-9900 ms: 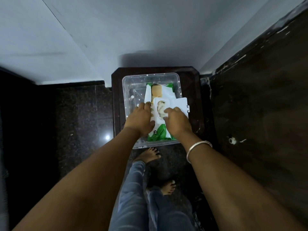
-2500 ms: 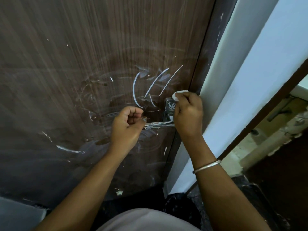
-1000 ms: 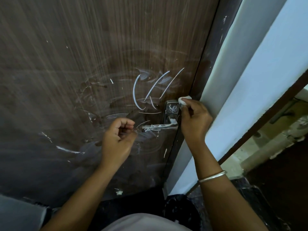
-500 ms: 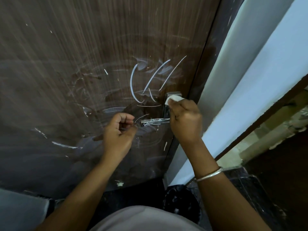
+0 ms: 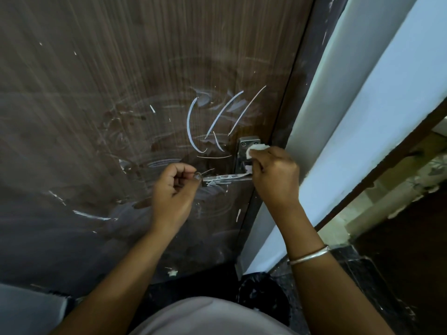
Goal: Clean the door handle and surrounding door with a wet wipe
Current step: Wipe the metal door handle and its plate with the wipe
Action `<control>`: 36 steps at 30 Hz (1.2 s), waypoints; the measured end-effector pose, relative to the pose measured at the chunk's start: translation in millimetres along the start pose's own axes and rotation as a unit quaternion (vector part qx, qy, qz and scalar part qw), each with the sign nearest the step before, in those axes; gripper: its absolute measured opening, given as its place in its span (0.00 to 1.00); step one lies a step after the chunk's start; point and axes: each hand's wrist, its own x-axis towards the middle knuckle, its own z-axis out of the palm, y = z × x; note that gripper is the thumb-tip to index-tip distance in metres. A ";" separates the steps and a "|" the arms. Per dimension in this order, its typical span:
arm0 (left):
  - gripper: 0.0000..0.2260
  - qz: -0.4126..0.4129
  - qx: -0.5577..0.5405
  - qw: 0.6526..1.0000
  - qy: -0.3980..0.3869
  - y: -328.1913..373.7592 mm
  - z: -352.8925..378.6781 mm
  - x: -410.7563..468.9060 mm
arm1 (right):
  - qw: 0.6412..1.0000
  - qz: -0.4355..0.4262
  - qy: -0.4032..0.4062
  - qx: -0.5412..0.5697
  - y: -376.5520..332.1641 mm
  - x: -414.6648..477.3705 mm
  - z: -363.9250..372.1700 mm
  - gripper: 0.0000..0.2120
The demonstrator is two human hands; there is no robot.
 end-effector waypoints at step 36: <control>0.14 -0.007 -0.008 0.999 0.042 -15.6 -9.0 -22.8 | 0.993 0.058 -0.092 -0.037 -12.9 1.0 -4.2 0.12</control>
